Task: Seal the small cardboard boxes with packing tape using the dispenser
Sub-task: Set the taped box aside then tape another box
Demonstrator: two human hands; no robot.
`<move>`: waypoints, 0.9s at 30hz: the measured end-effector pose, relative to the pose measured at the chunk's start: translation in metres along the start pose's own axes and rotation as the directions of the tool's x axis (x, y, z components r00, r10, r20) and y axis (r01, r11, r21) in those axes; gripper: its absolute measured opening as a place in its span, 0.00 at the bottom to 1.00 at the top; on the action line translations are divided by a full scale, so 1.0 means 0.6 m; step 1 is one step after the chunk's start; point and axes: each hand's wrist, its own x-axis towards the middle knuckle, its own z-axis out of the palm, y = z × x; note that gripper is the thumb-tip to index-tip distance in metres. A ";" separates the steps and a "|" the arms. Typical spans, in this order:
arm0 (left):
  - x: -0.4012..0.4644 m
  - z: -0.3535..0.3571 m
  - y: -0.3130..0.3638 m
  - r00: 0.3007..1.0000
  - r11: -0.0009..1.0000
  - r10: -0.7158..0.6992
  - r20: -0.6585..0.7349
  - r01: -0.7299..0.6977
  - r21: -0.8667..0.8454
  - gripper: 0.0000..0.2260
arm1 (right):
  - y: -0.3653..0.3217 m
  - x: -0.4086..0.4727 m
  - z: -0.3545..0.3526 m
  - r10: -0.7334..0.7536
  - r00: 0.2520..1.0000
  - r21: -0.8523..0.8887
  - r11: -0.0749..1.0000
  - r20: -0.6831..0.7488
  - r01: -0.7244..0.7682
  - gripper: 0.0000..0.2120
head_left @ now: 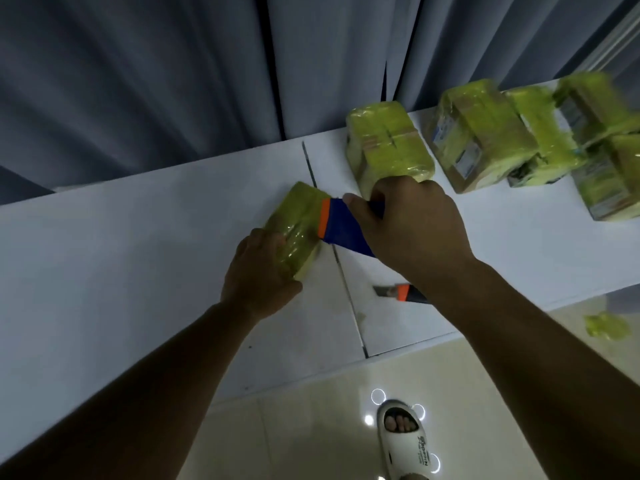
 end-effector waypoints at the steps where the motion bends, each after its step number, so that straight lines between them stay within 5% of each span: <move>1: -0.014 -0.006 -0.017 0.998 0.998 0.064 0.024 -0.064 -0.006 0.29 | -0.014 -0.014 0.002 0.020 1.000 0.008 1.000 -0.019 -0.020 0.22; 7: -0.102 -0.033 -0.104 0.939 0.946 0.318 0.134 -0.324 0.020 0.29 | -0.110 -0.116 0.026 0.120 0.985 0.016 0.993 -0.122 -0.119 0.23; 12: -0.160 -0.051 -0.160 0.903 0.921 0.379 0.201 -0.390 0.017 0.35 | -0.166 -0.186 0.054 0.151 0.977 0.031 0.988 -0.151 -0.148 0.24; 27: -0.173 -0.015 -0.216 0.890 0.880 0.456 -0.005 -0.452 -0.144 0.30 | -0.156 -0.231 0.151 0.058 0.967 0.071 0.997 -0.248 -0.042 0.18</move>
